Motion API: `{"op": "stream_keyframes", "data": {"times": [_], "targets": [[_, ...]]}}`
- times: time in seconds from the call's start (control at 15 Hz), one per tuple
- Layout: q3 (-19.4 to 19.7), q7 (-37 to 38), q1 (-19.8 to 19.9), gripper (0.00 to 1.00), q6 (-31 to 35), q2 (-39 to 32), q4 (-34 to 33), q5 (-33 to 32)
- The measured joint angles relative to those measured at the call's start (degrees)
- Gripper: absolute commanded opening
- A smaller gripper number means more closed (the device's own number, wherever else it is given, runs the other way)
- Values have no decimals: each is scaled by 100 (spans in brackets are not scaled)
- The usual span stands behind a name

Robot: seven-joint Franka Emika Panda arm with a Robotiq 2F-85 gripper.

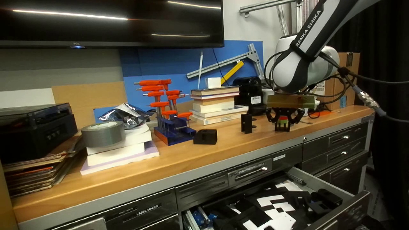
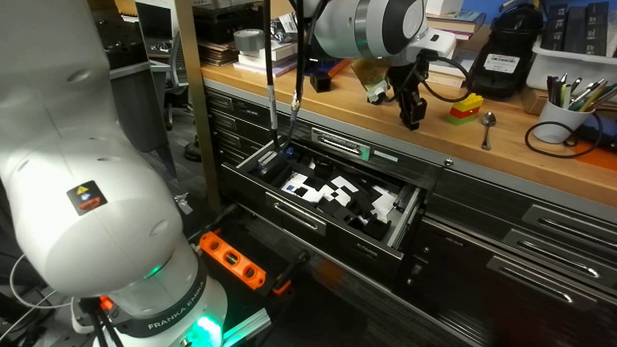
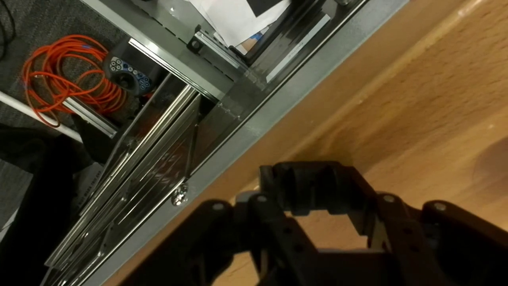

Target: Pick up the black objects from the table, put them in the drawer and close the drawer.

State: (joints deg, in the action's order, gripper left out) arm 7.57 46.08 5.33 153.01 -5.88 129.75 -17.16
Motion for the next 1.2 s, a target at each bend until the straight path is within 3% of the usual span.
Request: {"op": "stream_keyframes", "data": {"times": [0.33,0.73,0.93,1.2], "targets": [[-62,-479,-55,28,-289,70,-9,178],[-558,-861,-433,28,-1182,748,600,652],[-862,-924,-631,27,-1172,935,1113,868],[-1112,-792,-733,27,-651,960,1798,891]]}}
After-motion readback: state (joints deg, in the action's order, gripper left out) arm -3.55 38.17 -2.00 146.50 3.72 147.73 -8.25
